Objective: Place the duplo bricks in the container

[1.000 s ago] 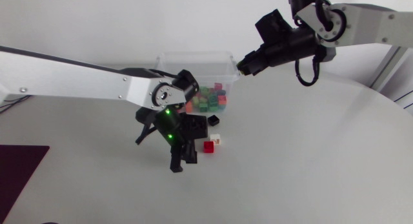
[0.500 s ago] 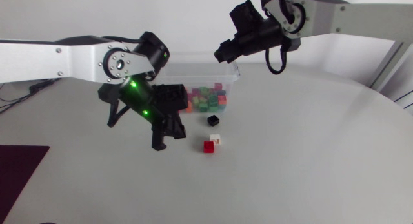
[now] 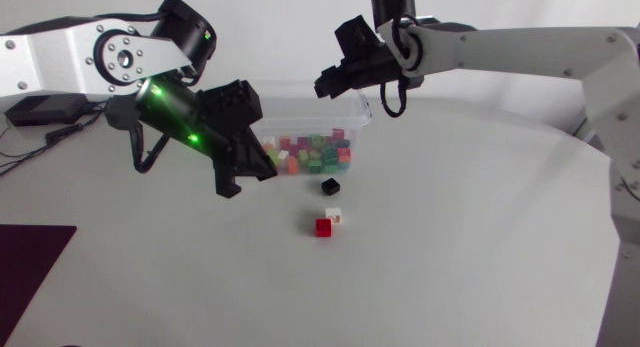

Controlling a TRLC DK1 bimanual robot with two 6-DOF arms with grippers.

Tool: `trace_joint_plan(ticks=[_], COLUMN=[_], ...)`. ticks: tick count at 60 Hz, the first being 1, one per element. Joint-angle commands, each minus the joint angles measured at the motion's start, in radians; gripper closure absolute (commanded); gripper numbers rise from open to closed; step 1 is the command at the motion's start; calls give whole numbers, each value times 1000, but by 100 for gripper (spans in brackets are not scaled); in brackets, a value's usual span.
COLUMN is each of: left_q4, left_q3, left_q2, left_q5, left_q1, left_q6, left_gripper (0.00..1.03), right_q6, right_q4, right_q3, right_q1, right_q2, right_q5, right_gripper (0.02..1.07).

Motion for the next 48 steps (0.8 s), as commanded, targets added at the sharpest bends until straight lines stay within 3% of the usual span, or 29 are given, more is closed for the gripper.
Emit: trace_joint_plan(ticks=[1,4,5,26,48], left_q4=[10,25,36,255,484], left_q3=[40,45,46,114,212], left_q2=[-22,-24,-27,24,182], left_q5=[21,24,29,56,56], left_q1=[18,23,26,92,112], left_q6=[-27,-43,-50,-236,-420], left_gripper=[88,87,87,87,87], right_q6=[31,31,31,8,-69], right_q4=[20,20,20,15,-29], right_q3=[59,79,81,-67,-442], right_q1=[8,13,13,11,1], right_q2=[53,71,73,-75,-355], right_q5=[16,36,36,62,61], right_gripper=[48,10,5,6,6])
